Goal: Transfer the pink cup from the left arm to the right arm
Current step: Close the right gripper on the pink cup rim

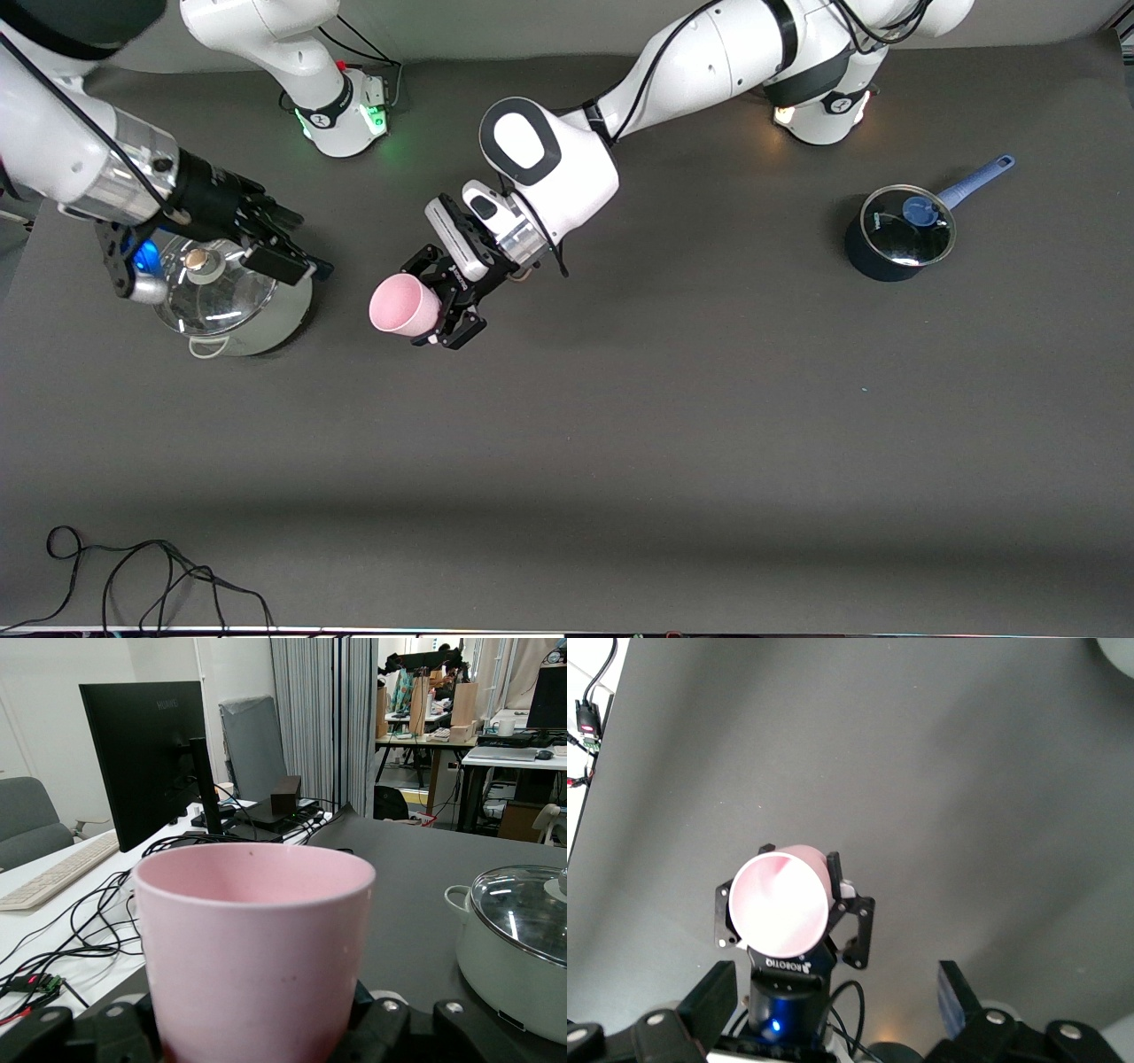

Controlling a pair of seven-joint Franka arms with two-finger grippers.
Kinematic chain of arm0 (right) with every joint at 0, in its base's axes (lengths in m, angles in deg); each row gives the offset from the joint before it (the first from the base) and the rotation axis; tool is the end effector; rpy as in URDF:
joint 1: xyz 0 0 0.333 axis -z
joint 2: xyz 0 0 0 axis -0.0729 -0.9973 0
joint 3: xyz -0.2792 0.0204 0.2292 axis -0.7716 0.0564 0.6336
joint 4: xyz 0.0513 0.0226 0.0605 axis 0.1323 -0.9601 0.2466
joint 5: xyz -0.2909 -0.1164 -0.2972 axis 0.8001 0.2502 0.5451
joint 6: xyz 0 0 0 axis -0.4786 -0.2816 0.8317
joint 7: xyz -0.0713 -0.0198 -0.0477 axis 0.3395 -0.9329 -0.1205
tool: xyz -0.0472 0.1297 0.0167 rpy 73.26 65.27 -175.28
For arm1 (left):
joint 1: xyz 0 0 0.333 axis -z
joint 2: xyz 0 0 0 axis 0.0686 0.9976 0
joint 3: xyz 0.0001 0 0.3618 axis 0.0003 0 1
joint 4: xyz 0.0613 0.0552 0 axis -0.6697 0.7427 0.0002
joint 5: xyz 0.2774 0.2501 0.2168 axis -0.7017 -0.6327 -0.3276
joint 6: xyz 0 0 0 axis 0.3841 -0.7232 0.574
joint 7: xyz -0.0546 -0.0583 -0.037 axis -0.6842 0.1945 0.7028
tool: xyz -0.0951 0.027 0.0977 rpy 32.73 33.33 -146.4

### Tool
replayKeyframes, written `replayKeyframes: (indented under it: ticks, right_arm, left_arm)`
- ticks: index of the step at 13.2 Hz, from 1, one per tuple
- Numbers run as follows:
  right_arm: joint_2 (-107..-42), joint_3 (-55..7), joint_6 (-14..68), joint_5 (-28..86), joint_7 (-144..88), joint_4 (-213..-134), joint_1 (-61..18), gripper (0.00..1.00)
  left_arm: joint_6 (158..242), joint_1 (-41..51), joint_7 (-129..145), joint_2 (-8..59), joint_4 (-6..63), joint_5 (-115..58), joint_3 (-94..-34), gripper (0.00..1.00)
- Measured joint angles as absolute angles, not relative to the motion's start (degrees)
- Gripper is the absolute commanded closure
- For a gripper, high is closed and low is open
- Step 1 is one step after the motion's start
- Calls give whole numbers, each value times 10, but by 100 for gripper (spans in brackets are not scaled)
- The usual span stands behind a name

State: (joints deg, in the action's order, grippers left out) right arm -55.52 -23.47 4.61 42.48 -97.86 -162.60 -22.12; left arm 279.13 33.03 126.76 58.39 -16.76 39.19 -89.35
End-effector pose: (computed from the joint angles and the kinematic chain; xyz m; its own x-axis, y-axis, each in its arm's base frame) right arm 0.6009 0.1958 0.6240 0.5917 -0.7279 -0.3465 -0.8028 -0.5709 -0.1718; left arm 0.5583 -0.6963 0.3851 0.1222 -0.2743 0.9539 -0.8342 -0.5491 -0.0510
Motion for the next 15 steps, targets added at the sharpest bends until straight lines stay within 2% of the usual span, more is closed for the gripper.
replayKeyframes:
  ticks: [10,15]
  right_arm:
    - [-560,-235,142,424,-998,-1712,-258,0]
    - [-560,-235,154,424,-1008,-1717,-265,3]
  left_arm:
    - [2791,331,1267,581,-184,391,-893,100]
    - [2791,332,1266,575,-184,391,-893,100]
